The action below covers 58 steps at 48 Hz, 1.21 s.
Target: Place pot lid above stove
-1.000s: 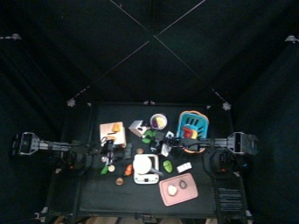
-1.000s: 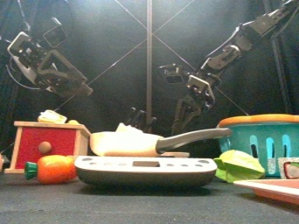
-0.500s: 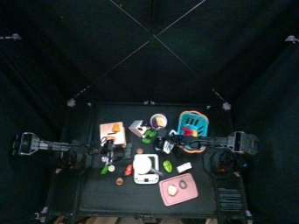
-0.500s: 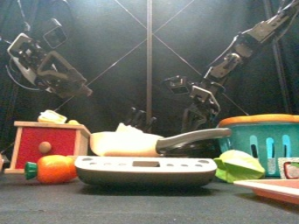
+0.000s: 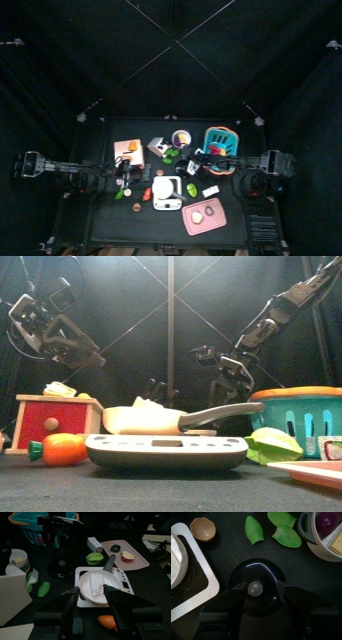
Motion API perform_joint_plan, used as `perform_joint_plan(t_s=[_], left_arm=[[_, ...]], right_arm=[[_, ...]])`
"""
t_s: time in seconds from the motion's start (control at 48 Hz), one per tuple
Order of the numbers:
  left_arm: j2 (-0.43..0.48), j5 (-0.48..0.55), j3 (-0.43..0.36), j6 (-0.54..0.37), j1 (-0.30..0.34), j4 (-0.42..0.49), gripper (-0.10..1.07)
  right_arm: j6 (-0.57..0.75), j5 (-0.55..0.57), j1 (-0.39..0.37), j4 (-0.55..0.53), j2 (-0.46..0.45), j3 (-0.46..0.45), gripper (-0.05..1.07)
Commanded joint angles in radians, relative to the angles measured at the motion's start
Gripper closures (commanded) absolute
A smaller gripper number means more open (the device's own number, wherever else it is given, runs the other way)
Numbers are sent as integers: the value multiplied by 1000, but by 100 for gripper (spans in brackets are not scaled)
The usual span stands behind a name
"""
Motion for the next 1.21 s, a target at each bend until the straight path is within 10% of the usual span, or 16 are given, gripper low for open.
perform_joint_plan(t_s=[0.0, 1.188], left_arm=[[-2, -5, -9, 2, 3, -2, 15], [0, -5, 0, 0, 14, -3, 15]], right_arm=[[-3, -3, -2, -3, -14, -11, 17], [-3, -46, 14, -109, 144, -209, 23]])
